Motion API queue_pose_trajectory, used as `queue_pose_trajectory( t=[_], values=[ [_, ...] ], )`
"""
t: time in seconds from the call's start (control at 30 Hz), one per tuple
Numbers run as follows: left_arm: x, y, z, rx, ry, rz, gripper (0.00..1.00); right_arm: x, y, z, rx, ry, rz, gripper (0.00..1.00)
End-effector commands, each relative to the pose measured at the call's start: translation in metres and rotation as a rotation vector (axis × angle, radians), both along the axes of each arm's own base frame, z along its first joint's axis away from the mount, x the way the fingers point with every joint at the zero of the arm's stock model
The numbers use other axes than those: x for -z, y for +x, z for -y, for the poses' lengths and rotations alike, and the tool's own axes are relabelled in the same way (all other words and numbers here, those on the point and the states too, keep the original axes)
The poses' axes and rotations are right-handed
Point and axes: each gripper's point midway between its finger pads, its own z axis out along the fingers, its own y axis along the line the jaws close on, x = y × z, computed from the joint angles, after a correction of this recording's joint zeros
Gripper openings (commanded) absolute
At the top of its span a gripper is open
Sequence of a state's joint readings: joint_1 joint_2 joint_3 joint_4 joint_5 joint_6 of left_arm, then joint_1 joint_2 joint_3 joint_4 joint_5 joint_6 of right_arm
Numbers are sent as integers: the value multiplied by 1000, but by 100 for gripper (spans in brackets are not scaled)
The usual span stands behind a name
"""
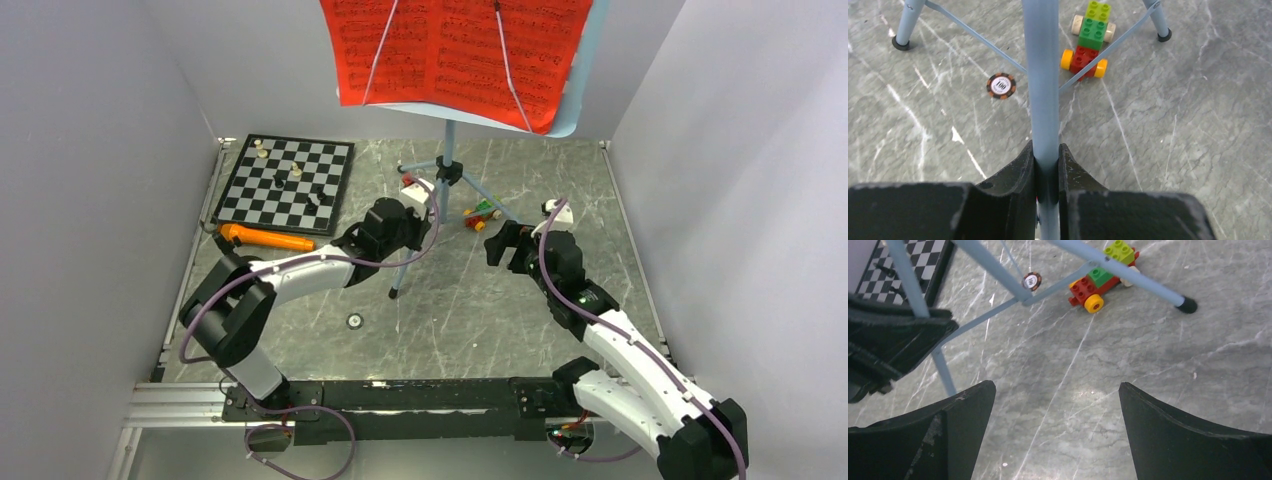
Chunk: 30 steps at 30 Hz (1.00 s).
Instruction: Pack up the instrument practice props
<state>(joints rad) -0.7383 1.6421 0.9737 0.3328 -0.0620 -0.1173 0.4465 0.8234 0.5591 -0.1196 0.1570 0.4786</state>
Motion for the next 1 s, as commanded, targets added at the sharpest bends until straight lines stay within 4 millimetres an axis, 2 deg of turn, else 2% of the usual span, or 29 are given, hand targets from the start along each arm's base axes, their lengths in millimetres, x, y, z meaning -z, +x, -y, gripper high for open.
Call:
queue_pose_trajectory(
  t=[0.0,0.3,0.57,0.73,0.97],
  values=[
    [-11,-5,-27,-107,60,56,0,-19,18,3,47,9,93,100],
    [-6,-33,-44,-212,71,7,0,-13,17,-11,-23,16,58,100],
    [-1,-58,-56,-271,70,-37,0,-14,4,-20,-108,18,44,100],
    [8,-71,-69,-305,85,-58,0,-16,-3,-27,-163,25,46,100],
    [19,-93,-75,-310,106,-83,0,-11,-11,-46,-275,44,15,100]
  ],
)
